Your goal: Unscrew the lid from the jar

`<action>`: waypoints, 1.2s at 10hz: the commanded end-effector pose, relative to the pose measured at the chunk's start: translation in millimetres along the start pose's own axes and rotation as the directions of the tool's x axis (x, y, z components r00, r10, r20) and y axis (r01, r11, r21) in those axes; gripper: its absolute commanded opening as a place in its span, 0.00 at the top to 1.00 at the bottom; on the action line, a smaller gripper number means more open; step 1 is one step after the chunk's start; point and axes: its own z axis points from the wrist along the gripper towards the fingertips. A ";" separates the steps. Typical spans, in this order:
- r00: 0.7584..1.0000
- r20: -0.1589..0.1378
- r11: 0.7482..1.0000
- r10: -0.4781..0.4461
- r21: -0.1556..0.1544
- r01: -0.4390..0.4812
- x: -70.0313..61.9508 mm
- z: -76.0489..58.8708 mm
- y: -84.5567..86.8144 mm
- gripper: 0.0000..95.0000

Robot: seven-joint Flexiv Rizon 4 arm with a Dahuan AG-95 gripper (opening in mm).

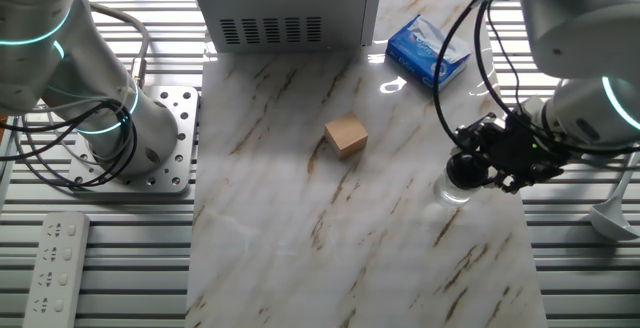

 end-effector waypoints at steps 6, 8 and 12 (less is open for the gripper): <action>1.000 0.001 0.999 0.010 -0.035 -0.010 0.8 1.0 1.0 0.80; 1.000 -0.003 0.998 0.026 -0.056 -0.026 0.8 1.0 1.1 0.80; 1.000 0.002 0.997 0.025 -0.070 -0.024 0.8 1.0 1.1 0.80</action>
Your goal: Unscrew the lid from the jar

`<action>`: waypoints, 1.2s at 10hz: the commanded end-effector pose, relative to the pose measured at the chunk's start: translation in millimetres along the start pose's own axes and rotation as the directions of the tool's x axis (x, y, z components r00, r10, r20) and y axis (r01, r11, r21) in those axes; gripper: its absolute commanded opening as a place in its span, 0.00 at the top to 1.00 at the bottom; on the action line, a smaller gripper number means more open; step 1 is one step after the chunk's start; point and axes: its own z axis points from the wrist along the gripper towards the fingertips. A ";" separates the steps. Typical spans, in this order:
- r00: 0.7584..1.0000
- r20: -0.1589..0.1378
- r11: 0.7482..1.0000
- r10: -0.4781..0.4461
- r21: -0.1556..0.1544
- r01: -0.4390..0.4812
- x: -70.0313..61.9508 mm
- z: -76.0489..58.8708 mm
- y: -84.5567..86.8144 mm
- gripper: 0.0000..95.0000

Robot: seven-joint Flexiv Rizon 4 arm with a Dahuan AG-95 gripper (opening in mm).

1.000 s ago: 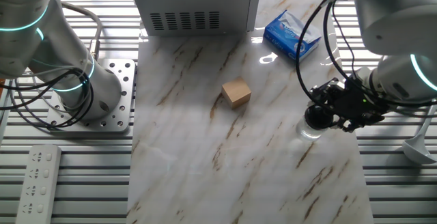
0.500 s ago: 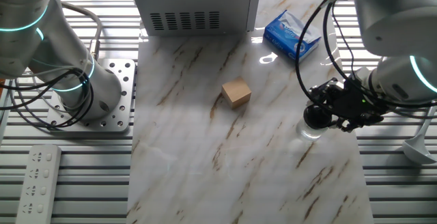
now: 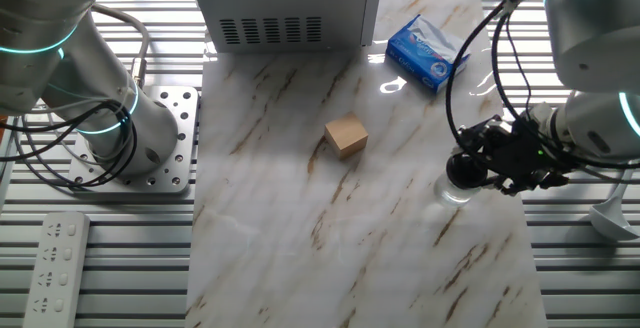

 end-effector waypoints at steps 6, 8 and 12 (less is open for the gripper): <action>1.000 0.007 1.000 -0.019 -0.020 0.019 0.8 -0.1 1.7 0.20; 1.000 0.007 1.000 -0.024 -0.018 0.024 0.9 -0.5 2.0 0.20; 1.000 0.005 1.000 -0.021 -0.018 0.021 0.9 -0.5 2.0 0.20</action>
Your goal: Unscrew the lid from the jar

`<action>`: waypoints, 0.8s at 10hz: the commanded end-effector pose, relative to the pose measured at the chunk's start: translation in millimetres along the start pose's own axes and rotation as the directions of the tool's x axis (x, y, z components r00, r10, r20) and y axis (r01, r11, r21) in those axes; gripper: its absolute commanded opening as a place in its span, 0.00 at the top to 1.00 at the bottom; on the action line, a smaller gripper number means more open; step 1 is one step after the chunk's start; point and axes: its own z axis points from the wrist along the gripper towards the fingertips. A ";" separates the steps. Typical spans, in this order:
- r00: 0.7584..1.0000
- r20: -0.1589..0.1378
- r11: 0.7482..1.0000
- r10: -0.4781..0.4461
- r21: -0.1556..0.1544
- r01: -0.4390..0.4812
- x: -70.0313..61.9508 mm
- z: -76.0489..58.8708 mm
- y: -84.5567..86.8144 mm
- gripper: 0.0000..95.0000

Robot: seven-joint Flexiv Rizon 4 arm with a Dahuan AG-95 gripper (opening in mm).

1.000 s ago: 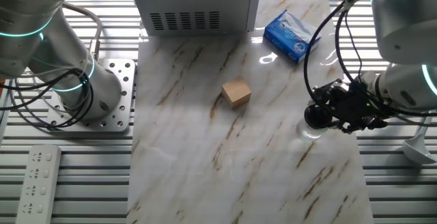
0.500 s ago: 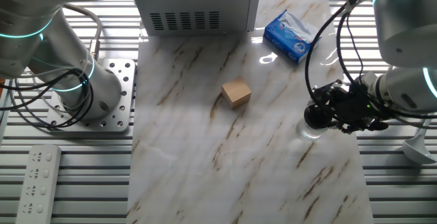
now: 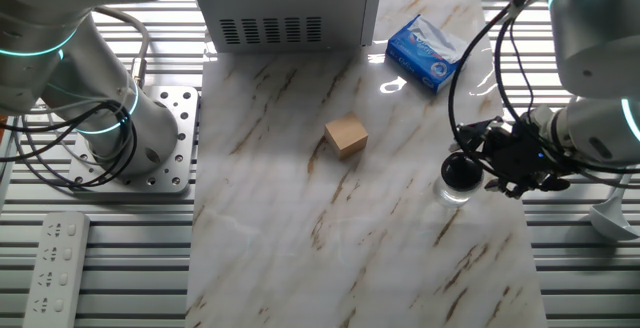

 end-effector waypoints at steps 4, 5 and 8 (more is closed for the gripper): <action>0.998 -0.041 0.999 0.044 0.031 -0.043 -0.9 -20.4 7.1 0.20; 0.996 -0.063 0.997 0.063 0.050 -0.060 -4.7 -30.6 8.0 0.40; 0.988 -0.107 0.989 0.114 0.104 -0.102 -15.8 -50.5 8.2 1.00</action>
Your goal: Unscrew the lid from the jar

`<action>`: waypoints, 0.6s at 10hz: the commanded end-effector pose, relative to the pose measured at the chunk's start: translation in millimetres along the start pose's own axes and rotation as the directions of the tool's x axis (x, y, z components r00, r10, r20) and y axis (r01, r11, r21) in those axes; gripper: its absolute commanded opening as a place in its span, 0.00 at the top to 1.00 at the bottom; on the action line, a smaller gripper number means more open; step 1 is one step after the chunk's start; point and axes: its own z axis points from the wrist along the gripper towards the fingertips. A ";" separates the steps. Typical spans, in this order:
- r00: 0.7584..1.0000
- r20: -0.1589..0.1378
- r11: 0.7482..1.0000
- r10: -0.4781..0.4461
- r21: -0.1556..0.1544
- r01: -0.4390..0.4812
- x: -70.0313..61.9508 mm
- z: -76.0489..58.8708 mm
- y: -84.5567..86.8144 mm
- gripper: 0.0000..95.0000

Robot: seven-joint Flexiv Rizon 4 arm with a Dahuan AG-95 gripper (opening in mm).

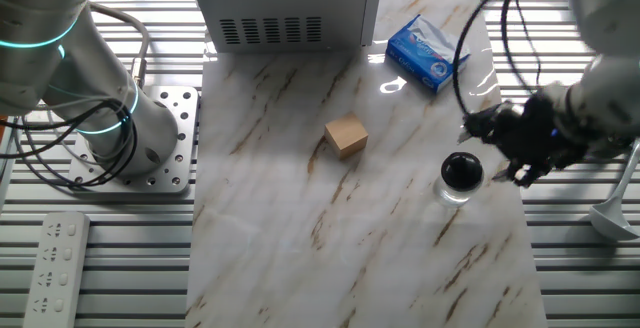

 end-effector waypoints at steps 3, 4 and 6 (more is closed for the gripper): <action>0.998 -0.018 0.998 0.053 0.020 -0.052 -6.1 -17.6 3.5 1.00; 0.998 -0.016 0.998 0.067 0.019 -0.067 -4.8 -20.8 6.2 1.00; 0.995 0.017 0.994 0.102 0.038 -0.103 -1.9 -28.6 13.4 1.00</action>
